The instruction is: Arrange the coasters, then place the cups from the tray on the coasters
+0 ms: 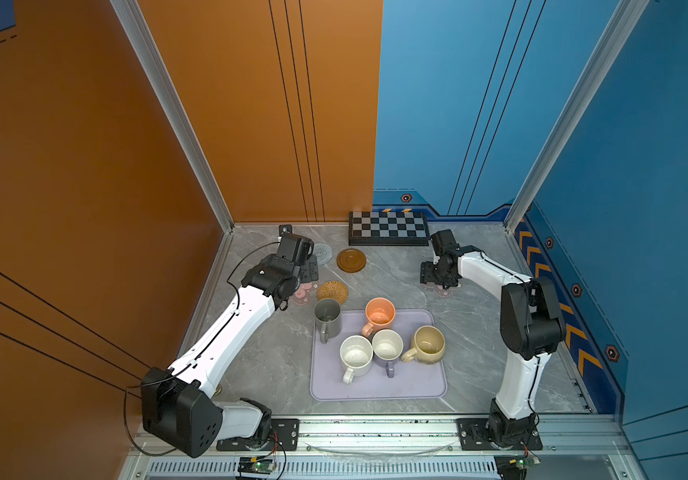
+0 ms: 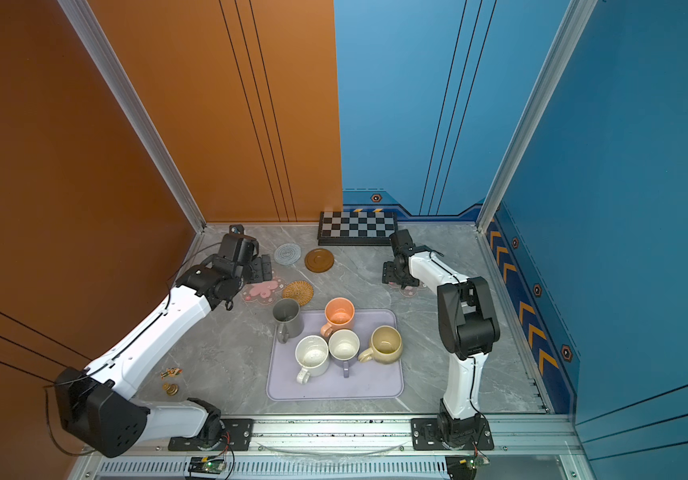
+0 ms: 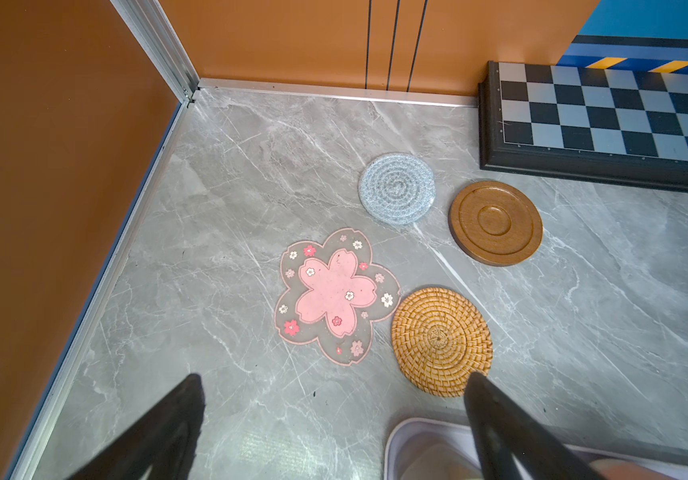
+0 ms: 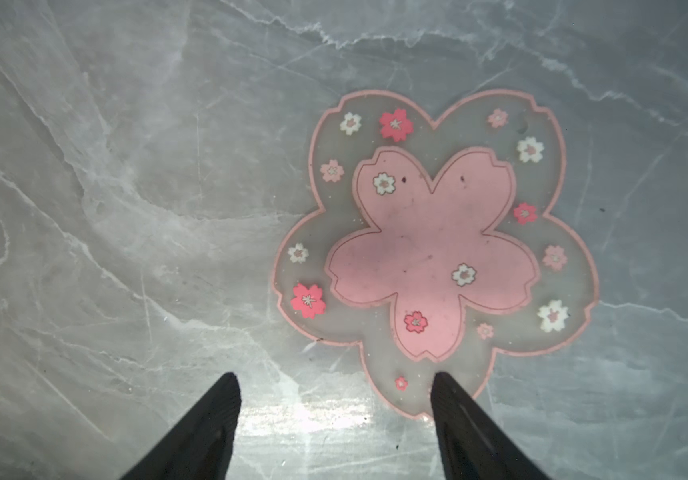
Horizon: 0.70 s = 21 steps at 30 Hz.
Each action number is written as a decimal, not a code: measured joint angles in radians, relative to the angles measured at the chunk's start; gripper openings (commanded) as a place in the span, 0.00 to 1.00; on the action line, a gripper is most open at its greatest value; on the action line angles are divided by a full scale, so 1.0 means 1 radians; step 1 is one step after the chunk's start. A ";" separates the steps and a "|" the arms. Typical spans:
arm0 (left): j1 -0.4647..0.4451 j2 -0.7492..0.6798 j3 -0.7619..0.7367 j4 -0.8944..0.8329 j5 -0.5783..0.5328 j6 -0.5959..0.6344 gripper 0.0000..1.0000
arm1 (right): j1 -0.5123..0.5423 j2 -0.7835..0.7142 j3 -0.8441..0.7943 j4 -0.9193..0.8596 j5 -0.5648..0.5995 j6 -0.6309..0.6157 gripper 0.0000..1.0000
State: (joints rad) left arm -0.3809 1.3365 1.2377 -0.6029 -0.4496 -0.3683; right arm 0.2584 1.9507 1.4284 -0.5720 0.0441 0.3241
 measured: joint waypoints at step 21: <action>0.000 0.013 0.000 0.000 -0.015 0.000 0.98 | 0.001 0.142 0.106 -0.147 0.208 -0.138 0.73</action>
State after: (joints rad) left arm -0.3809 1.3499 1.2377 -0.6033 -0.4644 -0.3679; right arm 0.2596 2.0922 1.5349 -0.7193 0.2516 0.1864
